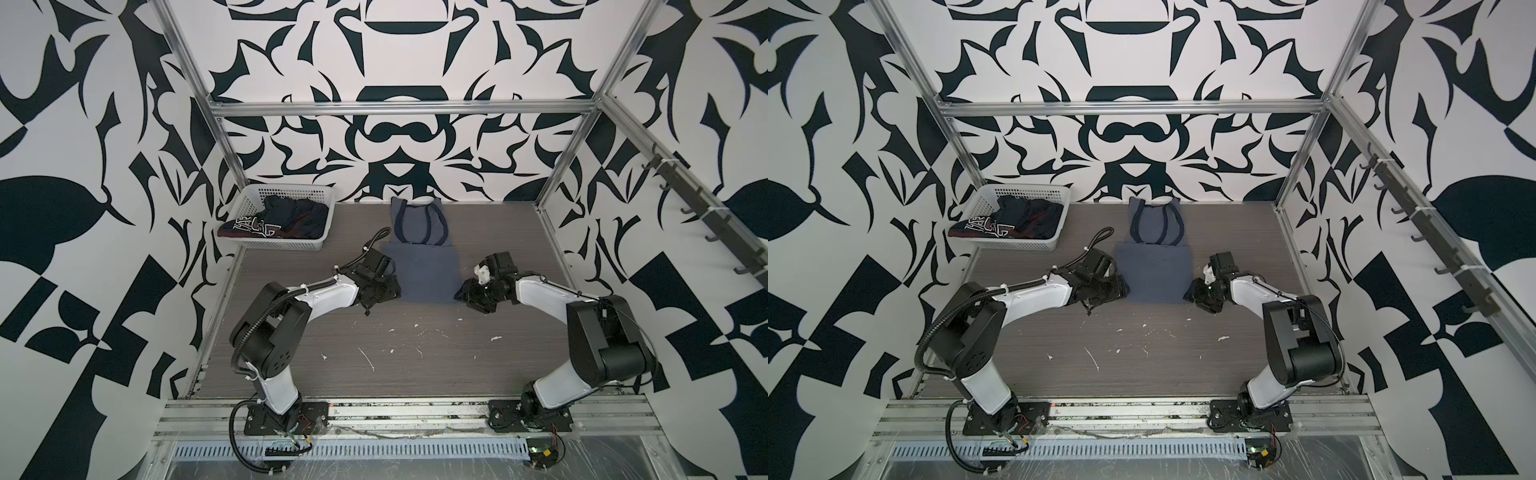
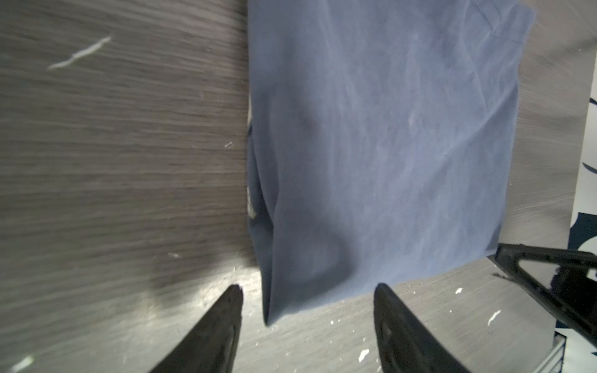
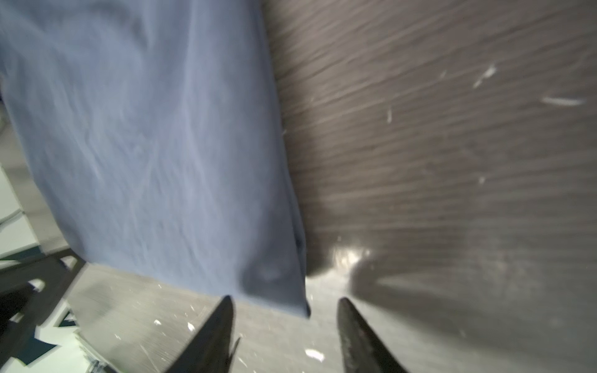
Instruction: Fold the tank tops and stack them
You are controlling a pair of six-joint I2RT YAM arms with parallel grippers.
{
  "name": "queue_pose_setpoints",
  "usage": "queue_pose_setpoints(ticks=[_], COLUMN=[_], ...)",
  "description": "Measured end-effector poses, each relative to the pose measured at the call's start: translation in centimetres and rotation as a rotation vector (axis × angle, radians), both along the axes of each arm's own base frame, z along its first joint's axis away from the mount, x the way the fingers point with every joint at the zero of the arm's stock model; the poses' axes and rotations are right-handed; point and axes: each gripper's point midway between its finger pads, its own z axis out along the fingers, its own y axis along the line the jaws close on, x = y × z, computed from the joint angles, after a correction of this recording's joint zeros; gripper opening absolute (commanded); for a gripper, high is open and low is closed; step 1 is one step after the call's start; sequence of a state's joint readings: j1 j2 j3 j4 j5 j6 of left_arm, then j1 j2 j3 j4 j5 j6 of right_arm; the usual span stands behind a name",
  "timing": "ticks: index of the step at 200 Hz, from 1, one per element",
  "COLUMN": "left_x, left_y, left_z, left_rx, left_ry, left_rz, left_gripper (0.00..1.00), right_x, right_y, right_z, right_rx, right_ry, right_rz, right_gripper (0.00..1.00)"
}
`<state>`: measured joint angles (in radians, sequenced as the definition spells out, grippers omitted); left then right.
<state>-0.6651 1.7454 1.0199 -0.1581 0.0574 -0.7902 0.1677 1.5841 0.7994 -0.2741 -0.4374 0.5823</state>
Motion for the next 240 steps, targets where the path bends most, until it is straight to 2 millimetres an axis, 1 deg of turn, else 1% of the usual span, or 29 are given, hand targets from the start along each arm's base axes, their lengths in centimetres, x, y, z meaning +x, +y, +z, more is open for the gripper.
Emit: queue_pose_setpoints(ticks=[18, 51, 64, 84, 108, 134, 145, 173, 199, 213, 240], left_x=[0.1, -0.1, -0.2, -0.2, -0.2, -0.1, -0.1, -0.8, -2.3, -3.6, -7.3], left_y=[-0.2, -0.4, -0.5, -0.7, -0.8, -0.9, -1.0, -1.3, -1.8, -1.9, -1.6], left_z=[-0.7, -1.8, -1.8, -1.9, -1.9, -1.8, -1.7, -1.4, 0.4, 1.7, 4.3], left_rx=[-0.005, -0.008, -0.014, -0.021, -0.027, -0.032, -0.03, -0.01, -0.001, -0.003, -0.016], left_ry=[0.012, 0.044, 0.05, 0.053, 0.058, 0.055, 0.053, 0.043, 0.008, -0.018, -0.052], left_rz=[0.001, 0.005, 0.005, 0.005, 0.011, 0.013, 0.012, 0.005, -0.019, -0.031, -0.051], left_gripper=[0.56, 0.43, 0.38, 0.33, 0.2, 0.09, 0.06, 0.0, 0.0, 0.0, 0.0], right_x=[0.3, 0.6, 0.6, 0.6, 0.6, 0.4, 0.3, 0.1, -1.0, -1.9, -4.2], right_y=[0.1, 0.6, 0.7, 0.8, 0.8, 0.8, 0.8, 0.6, 0.3, 0.1, 0.1], right_z=[-0.8, -0.9, -1.0, -1.3, -1.4, -1.4, -1.2, 0.1, 2.3, 3.7, 6.6], right_rx=[0.02, 0.05, 0.06, 0.068, 0.068, 0.065, 0.06, 0.046, 0.035, 0.03, 0.019], right_ry=[0.007, -0.017, -0.02, -0.016, -0.01, -0.005, -0.008, -0.035, -0.074, -0.098, -0.15], right_rz=[-0.012, -0.01, -0.011, -0.014, -0.014, -0.015, -0.014, -0.018, -0.019, -0.017, 0.006], right_gripper=[0.46, 0.35, 0.29, 0.2, 0.09, 0.0, 0.0, 0.0, 0.0, 0.0, 0.0])
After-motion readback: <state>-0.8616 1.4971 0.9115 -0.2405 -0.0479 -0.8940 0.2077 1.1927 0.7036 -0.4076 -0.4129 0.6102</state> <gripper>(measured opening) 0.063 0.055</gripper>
